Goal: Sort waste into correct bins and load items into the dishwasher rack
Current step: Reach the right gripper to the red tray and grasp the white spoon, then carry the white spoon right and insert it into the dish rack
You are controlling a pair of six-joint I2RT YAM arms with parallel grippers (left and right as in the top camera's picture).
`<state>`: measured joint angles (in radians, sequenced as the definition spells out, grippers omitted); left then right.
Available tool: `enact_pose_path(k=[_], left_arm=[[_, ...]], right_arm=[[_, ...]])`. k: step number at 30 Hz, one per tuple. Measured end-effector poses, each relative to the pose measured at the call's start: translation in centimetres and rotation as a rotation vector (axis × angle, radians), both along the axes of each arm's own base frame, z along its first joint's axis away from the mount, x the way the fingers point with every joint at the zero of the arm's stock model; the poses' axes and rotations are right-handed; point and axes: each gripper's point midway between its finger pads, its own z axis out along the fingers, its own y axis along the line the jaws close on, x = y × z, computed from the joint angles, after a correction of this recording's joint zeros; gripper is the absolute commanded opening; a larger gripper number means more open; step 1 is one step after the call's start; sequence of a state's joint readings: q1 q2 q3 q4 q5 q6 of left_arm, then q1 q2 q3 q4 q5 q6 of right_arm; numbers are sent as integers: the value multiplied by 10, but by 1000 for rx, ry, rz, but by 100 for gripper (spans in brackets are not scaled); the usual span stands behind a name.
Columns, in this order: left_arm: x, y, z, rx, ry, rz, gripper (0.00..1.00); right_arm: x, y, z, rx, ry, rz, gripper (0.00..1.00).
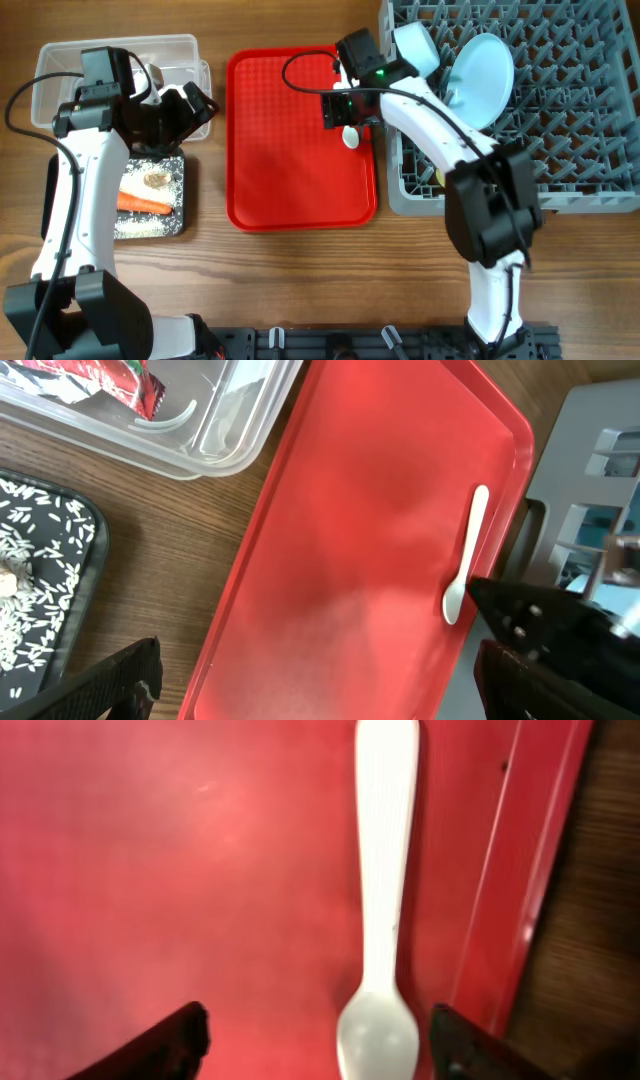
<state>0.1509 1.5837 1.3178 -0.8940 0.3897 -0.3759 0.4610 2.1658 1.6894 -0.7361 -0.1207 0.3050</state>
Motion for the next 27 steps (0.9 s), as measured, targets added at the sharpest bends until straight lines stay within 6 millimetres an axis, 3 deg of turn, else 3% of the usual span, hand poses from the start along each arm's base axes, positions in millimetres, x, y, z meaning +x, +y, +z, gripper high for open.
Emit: enact_pose_path(k=[7, 17, 19, 20, 21, 22, 27], left_arm=[[0, 0, 0, 0, 0, 0, 100], [0, 0, 0, 0, 0, 0, 100], [0, 0, 0, 0, 0, 0, 100], [0, 0, 0, 0, 0, 0, 100], [0, 0, 0, 0, 0, 0, 100], [0, 0, 0, 0, 0, 0, 100], [0, 0, 0, 0, 0, 0, 100]], right_arm=[[17, 6, -6, 19, -56, -17, 53], [17, -2, -36, -34, -20, -56, 51], [18, -3, -36, -38, -22, -61, 45], [18, -4, -36, -41, -23, -65, 35], [18, -4, -37, -43, -23, -70, 14], [18, -4, -37, -42, -21, -75, 9], [19, -3, -38, -38, -22, -78, 4]])
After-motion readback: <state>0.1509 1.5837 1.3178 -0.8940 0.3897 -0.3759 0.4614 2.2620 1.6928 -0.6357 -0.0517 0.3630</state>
